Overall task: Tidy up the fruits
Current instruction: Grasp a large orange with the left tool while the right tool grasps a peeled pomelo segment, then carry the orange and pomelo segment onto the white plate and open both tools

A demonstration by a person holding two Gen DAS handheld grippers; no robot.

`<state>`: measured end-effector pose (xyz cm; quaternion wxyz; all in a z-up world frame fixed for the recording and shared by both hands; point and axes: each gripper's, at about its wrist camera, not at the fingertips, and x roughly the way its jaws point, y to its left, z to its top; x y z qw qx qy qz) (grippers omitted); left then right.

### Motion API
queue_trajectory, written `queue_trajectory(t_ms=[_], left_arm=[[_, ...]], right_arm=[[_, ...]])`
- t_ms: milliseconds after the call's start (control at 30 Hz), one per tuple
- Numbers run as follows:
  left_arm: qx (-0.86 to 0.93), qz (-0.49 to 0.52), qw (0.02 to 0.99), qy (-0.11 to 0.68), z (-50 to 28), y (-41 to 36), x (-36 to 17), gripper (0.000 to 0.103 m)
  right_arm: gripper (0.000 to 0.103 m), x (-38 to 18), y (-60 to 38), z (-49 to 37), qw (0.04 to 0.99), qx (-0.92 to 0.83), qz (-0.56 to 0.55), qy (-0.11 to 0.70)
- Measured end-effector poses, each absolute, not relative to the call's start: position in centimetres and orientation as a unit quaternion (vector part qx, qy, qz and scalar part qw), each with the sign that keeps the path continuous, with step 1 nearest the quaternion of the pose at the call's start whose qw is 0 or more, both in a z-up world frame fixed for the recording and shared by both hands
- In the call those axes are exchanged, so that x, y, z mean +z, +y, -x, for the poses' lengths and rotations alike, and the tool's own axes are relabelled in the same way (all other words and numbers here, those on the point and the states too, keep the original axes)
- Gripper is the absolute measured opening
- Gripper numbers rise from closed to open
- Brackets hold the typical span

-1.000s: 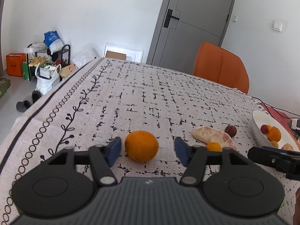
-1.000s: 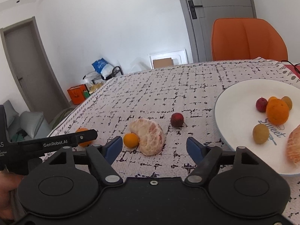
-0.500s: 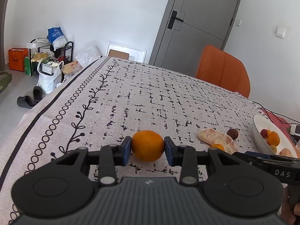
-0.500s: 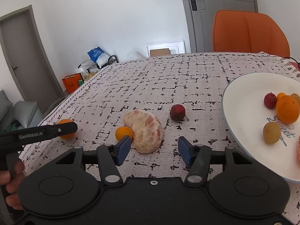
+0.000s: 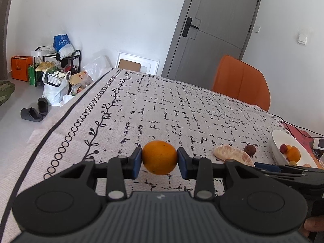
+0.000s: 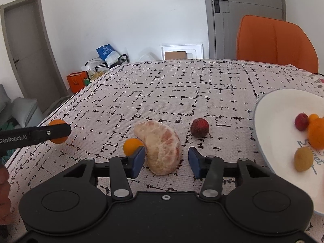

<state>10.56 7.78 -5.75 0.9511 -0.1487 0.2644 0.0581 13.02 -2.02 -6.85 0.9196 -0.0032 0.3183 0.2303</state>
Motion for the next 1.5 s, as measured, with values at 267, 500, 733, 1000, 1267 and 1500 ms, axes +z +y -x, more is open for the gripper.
queue_trajectory(t_ms=[267, 500, 733, 1000, 1267, 1500], left_arm=[[0.064, 0.148, 0.952, 0.261, -9.9, 8.0, -5.4, 0.036], [0.063, 0.15, 0.952, 0.258, -9.9, 8.1, -5.2, 0.036], [0.05, 0.142, 0.955, 0.257, -10.4, 6.9, -4.9, 0.036], [0.028, 0.13, 0.958, 0.253, -11.2, 4.8, -4.1, 0.036], [0.0, 0.112, 0.962, 0.248, -12.2, 1.9, -3.4, 0.036], [-0.026, 0.102, 0.964, 0.246, -13.0, -0.8, -2.9, 0.036]], right_arm=[[0.049, -6.9, -1.0, -13.7, 0.92, 0.233, 0.023, 0.314], [0.038, -7.0, -0.3, -13.7, 0.923, 0.231, 0.054, 0.302], [0.037, -6.2, -1.9, -12.9, 0.928, 0.229, 0.025, 0.292], [0.037, -4.3, -4.3, -11.8, 0.939, 0.219, 0.003, 0.266], [0.037, -2.5, -7.6, -10.8, 0.951, 0.193, -0.021, 0.239], [0.037, -1.8, -10.6, -10.1, 0.96, 0.167, -0.036, 0.223]])
